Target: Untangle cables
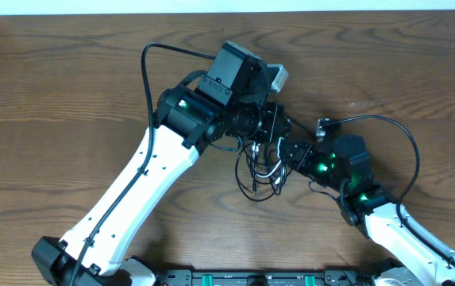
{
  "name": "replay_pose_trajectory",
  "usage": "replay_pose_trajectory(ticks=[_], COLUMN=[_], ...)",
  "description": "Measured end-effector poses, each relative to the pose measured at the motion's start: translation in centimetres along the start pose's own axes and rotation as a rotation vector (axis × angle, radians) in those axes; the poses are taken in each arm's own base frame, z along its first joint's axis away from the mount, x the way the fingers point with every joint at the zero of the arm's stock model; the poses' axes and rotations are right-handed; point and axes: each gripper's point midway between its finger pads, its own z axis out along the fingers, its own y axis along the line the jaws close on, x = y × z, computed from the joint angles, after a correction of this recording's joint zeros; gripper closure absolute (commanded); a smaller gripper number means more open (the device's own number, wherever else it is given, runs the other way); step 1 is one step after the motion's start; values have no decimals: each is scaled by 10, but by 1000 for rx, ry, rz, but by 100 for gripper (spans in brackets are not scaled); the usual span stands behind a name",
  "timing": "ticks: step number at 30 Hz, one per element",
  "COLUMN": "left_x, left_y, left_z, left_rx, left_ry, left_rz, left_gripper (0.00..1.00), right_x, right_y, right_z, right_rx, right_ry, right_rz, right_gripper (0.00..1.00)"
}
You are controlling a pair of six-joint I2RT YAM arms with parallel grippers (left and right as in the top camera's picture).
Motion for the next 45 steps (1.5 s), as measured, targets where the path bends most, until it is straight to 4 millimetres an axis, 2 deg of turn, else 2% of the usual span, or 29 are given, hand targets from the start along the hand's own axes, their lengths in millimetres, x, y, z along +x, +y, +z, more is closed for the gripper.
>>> replay_pose_trajectory(ticks=[3, 10, 15, 18, 22, 24, 27, 31, 34, 37, 41, 45], left_x=[1, 14, 31, 34, 32, 29, 22, 14, 14, 12, 3, 12], left_y=[-2, 8, 51, 77, 107, 123, 134, 141, 147, 144, 117, 93], left_z=[0, 1, -6, -15, -33, -45, -56, -61, -57, -47, -23, -7], left_rx=[12, -27, -263, -419, -623, -731, -822, -876, -887, -838, -641, -478], left_ry=[6, 56, 101, 100, 65, 32, -13, -69, -95, -107, -81, 10], left_rz=[0, 28, 1, -8, -22, -35, -39, -57, -94, -114, -40, 82], left_gripper=[92, 92, 93, 93, 92, 92, 92, 92, 92, 92, 91, 91], right_x=[-5, -14, -24, -31, -47, -60, -74, -80, -70, -50, -34, -23], right_y=[-2, -15, -26, -19, 2, 11, 28, 48, 58, 60, 48, 34], right_z=[0, -1, -5, -14, -39, -56, -82, -110, -117, -113, -101, -86], right_rx=[15, 90, 161, 151, 91, 55, -27, -138, -214, -265, -283, -292], right_ry=[-27, -75, -116, -144, -207, -256, -314, -337, -288, -187, -72, 29], right_rz=[-33, -284, -391, -417, -435, -434, -439, -454, -487, -527, -517, -452], right_gripper=[99, 99, 99, 99, 99, 99, 99, 99, 99, 99, 99, 99])
